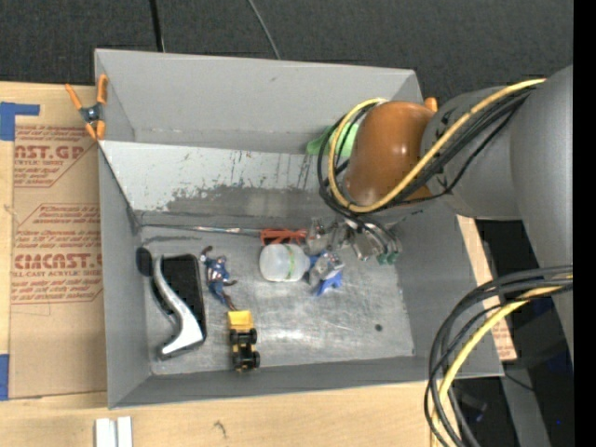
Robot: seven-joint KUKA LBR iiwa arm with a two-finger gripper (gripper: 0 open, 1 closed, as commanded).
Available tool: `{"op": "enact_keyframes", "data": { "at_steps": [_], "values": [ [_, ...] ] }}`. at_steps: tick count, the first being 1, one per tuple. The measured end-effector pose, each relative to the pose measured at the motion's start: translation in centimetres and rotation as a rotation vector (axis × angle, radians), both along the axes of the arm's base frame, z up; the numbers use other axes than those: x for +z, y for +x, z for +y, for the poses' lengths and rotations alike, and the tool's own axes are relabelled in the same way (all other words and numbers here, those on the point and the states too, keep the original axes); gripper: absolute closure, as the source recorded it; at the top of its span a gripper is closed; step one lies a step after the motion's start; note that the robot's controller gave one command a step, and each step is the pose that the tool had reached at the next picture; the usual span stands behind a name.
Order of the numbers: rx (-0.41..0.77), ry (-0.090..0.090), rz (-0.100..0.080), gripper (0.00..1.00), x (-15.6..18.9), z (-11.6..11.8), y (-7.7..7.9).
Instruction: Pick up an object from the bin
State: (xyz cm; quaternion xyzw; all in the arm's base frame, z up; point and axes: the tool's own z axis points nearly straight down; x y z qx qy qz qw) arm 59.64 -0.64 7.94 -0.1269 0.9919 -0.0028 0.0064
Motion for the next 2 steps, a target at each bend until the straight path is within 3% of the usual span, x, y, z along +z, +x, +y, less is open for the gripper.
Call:
{"op": "enact_keyframes", "data": {
  "at_steps": [1, 2],
  "values": [
    [0.000, 0.000, 0.000, 1.00, 0.0, 0.0, 0.0],
    [0.022, 0.004, 0.014, 1.00, 2.3, 0.5, -0.9]
  ]
}}
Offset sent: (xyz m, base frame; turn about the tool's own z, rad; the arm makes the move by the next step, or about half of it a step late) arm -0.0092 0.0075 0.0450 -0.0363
